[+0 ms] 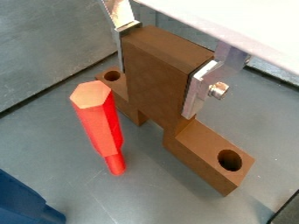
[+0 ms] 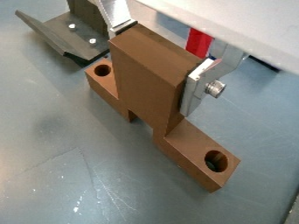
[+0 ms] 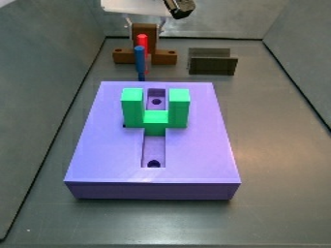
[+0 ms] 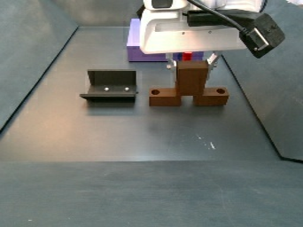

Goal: Pick up the brown object. Move up. Move to above the board. Insert the brown object.
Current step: Pick up the brown object.

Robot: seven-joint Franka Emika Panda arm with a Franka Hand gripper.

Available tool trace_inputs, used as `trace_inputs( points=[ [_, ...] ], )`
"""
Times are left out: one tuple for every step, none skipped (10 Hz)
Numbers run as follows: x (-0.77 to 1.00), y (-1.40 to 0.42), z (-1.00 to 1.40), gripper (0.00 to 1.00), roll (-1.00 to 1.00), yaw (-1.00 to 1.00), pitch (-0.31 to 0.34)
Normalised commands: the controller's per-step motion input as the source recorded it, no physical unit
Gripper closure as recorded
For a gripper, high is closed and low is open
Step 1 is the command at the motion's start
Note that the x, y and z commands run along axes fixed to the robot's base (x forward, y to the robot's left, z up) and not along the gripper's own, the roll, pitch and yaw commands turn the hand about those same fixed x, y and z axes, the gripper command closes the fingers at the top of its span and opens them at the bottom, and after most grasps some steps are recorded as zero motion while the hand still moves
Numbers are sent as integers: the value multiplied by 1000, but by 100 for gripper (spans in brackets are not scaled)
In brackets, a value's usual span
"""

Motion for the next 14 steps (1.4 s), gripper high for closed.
trace_inputs(
  points=[
    [0,0,0,100,0,0,0],
    [0,0,0,100,0,0,0],
    [0,0,0,100,0,0,0],
    [0,0,0,100,0,0,0],
    [0,0,0,100,0,0,0],
    [0,0,0,100,0,0,0],
    [0,0,0,100,0,0,0],
    [0,0,0,100,0,0,0],
    [0,0,0,100,0,0,0],
    [0,0,0,100,0,0,0],
    [0,0,0,100,0,0,0],
    [0,0,0,100,0,0,0],
    [0,0,0,100,0,0,0],
    [0,0,0,100,0,0,0]
  ],
)
